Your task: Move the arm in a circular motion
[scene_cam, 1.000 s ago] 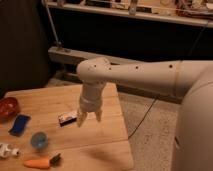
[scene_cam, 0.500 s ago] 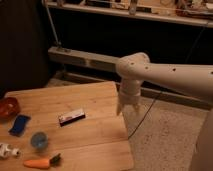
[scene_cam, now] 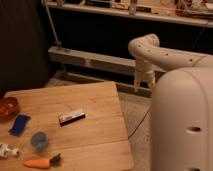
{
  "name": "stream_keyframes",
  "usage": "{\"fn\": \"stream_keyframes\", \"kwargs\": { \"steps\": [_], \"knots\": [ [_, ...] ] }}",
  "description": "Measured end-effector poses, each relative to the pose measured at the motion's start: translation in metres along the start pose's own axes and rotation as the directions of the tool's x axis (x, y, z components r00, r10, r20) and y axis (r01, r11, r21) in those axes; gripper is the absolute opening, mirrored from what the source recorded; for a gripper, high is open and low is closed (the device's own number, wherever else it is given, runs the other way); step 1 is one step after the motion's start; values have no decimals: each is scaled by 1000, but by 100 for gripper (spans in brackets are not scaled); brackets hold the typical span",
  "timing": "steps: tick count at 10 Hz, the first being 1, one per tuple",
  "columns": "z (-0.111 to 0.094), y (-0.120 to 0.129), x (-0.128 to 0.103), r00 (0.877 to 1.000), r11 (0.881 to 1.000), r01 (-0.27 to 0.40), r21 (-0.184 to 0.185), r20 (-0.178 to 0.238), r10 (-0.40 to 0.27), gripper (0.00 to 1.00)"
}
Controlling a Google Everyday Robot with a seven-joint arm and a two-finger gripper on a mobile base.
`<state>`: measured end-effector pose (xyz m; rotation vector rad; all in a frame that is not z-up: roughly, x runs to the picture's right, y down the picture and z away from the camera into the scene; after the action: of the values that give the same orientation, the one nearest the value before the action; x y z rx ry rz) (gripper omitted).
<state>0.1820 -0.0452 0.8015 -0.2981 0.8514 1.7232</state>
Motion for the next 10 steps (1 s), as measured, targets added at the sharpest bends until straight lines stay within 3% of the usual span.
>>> {"fn": "stream_keyframes", "kwargs": {
  "steps": [2, 4, 5, 6, 7, 8, 10],
  "knots": [
    [-13, 69, -27, 997, 997, 72, 10, 35, -72, 65],
    [-17, 133, -34, 988, 989, 148, 9, 45, -148, 65],
    [-18, 185, -30, 975, 976, 219, -4, 45, -218, 65],
    [-19, 216, -24, 964, 965, 262, -16, 43, -261, 65],
    [-23, 261, -9, 945, 944, 328, -39, 39, -326, 65],
    [-25, 302, 11, 918, 916, 396, -67, 28, -395, 65],
    [-32, 366, 55, 847, 840, 530, -114, 12, -532, 65]
  ]
}}
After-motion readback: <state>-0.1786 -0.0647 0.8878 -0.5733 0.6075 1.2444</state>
